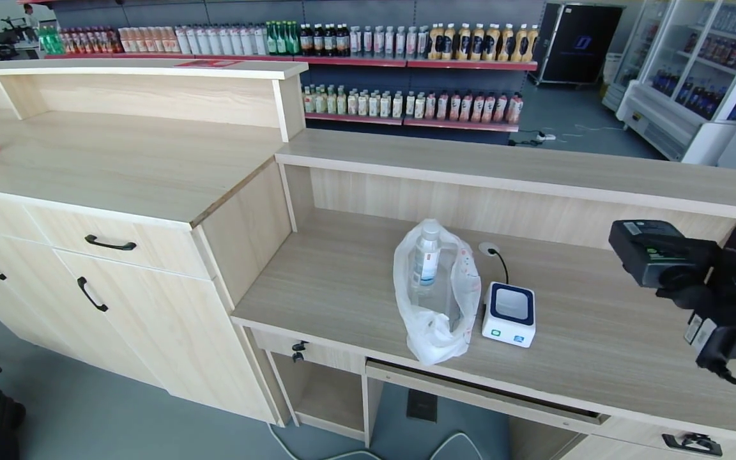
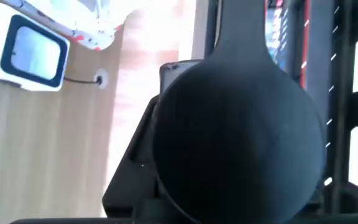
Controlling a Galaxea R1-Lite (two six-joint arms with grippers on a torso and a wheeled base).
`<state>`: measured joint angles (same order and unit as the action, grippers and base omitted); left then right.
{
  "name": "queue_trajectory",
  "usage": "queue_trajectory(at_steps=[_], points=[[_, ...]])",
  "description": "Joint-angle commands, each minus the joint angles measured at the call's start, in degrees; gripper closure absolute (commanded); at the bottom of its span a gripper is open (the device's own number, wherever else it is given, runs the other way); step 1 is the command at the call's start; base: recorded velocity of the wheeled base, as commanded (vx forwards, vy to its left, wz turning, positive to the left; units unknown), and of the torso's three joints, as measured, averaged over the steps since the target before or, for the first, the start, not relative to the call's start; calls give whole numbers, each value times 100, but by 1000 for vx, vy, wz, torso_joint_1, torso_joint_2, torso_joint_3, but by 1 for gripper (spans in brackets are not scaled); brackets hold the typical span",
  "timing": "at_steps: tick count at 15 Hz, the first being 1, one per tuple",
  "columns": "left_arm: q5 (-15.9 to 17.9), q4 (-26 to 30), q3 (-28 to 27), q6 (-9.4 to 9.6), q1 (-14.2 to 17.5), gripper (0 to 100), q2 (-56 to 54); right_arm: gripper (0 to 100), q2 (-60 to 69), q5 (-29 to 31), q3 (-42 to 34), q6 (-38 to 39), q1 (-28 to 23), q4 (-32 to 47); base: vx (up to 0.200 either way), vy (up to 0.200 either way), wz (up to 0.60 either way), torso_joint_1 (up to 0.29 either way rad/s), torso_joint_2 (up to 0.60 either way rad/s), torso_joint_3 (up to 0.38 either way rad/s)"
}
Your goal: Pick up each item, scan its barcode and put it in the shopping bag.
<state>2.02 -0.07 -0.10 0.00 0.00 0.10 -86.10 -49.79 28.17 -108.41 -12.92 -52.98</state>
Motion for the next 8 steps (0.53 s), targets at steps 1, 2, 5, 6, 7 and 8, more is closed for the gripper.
queue_trajectory(at_steps=[1,2,5,6,7,8], points=[[0,-1,1,0,0,0,-1,100,929,-277,-163,-1798,1450,-72,0,0,0,0,0,0],[0,-1,1,0,0,0,-1,100,1122,-251,-233,-2369,1837,-72,0,0,0,0,0,0],[9,-1,1,0,0,0,-1,100,1860,-251,-286,-3520,2769,16,0,0,0,0,0,0],[9,-1,1,0,0,0,-1,100,2036,-260,-304,-3801,3076,174,0,0,0,0,0,0],[0,-1,1,0,0,0,-1,100,2089,-295,-304,-3960,3322,306,0,0,0,0,0,0],[0,-1,1,0,0,0,-1,100,2194,-295,-295,-4118,3577,376,0,0,0,0,0,0]])
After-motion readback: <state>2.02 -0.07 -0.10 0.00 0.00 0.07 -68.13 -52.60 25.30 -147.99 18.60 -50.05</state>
